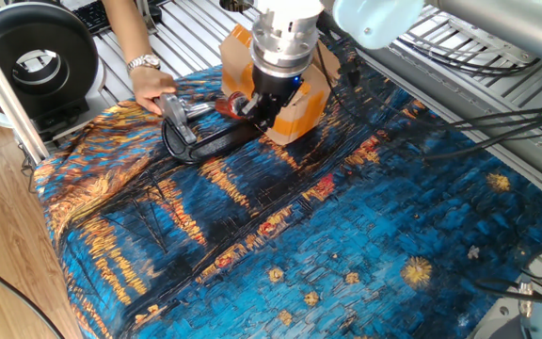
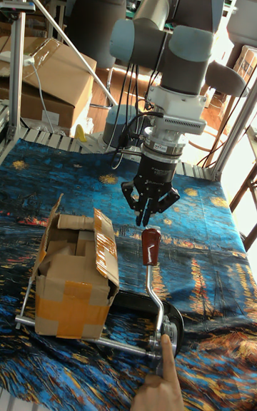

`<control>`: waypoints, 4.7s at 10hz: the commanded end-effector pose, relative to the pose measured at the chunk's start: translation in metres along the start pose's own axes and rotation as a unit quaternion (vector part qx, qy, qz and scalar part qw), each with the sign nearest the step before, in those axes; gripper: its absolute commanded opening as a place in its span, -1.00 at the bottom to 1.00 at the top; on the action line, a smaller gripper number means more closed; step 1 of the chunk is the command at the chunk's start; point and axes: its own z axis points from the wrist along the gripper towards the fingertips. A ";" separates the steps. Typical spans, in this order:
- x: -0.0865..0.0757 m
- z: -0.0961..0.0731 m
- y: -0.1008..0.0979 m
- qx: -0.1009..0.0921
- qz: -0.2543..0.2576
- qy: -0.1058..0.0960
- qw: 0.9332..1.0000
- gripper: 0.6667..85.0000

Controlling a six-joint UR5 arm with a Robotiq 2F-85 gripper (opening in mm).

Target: Pull up the lever

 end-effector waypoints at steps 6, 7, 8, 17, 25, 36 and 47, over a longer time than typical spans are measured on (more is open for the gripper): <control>-0.030 0.002 0.008 -0.010 -0.016 -0.024 1.000 -0.54; -0.032 0.000 0.012 -0.010 -0.018 -0.024 1.000 -0.53; -0.032 -0.001 0.015 -0.014 -0.023 -0.023 0.999 -0.53; -0.015 -0.021 0.022 -0.034 -0.038 -0.013 0.999 -0.49; -0.022 0.021 -0.006 -0.002 -0.020 -0.064 0.998 -0.45; -0.077 0.038 0.000 -0.022 -0.035 -0.195 0.980 -0.47; -0.098 -0.004 0.010 -0.007 -0.047 -0.151 0.987 -0.47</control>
